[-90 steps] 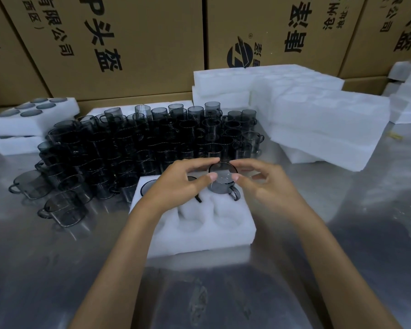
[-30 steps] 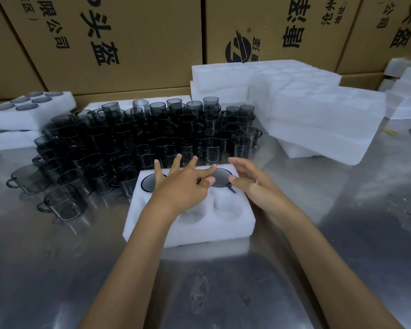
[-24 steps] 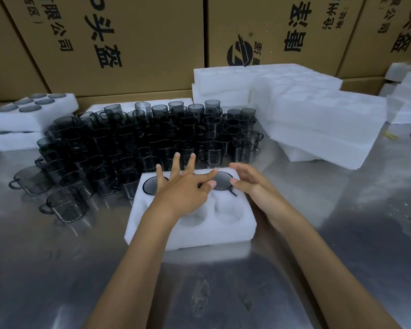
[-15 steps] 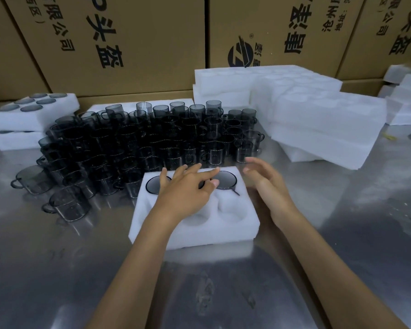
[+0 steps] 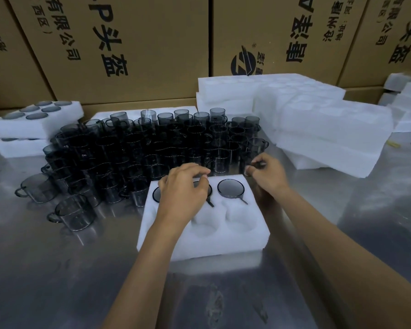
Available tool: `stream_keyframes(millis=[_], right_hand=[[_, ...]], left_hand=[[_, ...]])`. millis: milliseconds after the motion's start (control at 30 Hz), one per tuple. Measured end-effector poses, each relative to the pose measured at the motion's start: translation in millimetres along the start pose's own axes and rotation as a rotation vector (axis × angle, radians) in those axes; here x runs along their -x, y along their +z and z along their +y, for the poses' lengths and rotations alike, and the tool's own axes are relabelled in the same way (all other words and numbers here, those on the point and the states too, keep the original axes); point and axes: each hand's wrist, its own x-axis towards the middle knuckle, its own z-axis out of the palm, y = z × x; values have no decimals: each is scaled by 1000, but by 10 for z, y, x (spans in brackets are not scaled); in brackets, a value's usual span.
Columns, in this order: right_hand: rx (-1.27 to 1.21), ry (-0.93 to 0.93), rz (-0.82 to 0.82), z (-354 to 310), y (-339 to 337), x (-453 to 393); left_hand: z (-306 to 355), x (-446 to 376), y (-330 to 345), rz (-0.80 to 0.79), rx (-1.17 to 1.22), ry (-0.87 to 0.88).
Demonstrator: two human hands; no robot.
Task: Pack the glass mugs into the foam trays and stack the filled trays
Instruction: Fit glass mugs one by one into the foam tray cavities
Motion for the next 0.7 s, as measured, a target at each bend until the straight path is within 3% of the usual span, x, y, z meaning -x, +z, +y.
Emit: stream_keyframes(millis=[200, 467, 700], right_hand=[[-117, -262, 129, -175, -237, 538], [-213, -595, 122, -539, -395, 1037], [-228, -598, 111, -588, -391, 1177]], left_hand=[[91, 43, 16, -2, 82, 74], [250, 107, -11, -131, 164, 321], [277, 114, 4, 16, 30, 378]])
